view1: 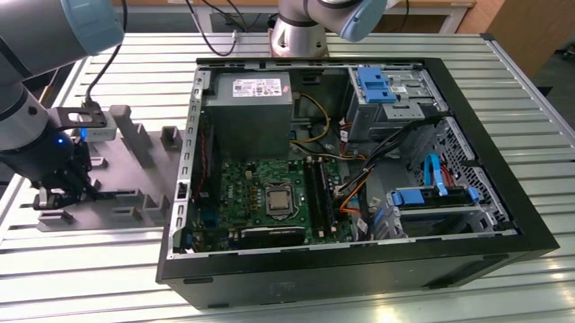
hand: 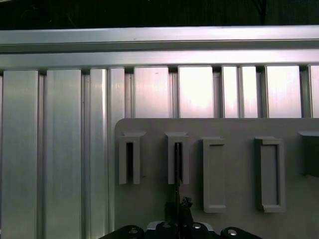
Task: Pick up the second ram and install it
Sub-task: 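Pick up the second ram and move it above second insertion slot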
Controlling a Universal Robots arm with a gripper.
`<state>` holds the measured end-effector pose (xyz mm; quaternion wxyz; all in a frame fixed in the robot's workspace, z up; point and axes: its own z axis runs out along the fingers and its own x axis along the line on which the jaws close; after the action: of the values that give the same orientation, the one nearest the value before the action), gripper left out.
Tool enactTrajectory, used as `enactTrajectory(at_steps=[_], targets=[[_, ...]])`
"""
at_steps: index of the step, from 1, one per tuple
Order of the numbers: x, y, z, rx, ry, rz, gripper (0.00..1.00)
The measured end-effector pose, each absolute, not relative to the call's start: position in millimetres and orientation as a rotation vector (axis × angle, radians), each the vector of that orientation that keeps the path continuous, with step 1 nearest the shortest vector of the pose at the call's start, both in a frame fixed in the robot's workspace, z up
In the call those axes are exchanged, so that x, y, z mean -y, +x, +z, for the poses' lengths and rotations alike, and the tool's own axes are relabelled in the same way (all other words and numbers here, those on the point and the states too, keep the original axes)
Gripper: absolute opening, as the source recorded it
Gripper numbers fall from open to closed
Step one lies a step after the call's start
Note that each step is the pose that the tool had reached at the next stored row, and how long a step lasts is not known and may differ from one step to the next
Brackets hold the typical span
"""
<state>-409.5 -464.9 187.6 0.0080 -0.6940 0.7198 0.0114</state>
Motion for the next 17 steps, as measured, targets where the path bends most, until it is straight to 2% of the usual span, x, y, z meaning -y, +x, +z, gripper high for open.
enactTrajectory(at_steps=[17], targets=[[464.9, -409.5, 189.8, -2.249, -2.169, 0.036, 0.14]])
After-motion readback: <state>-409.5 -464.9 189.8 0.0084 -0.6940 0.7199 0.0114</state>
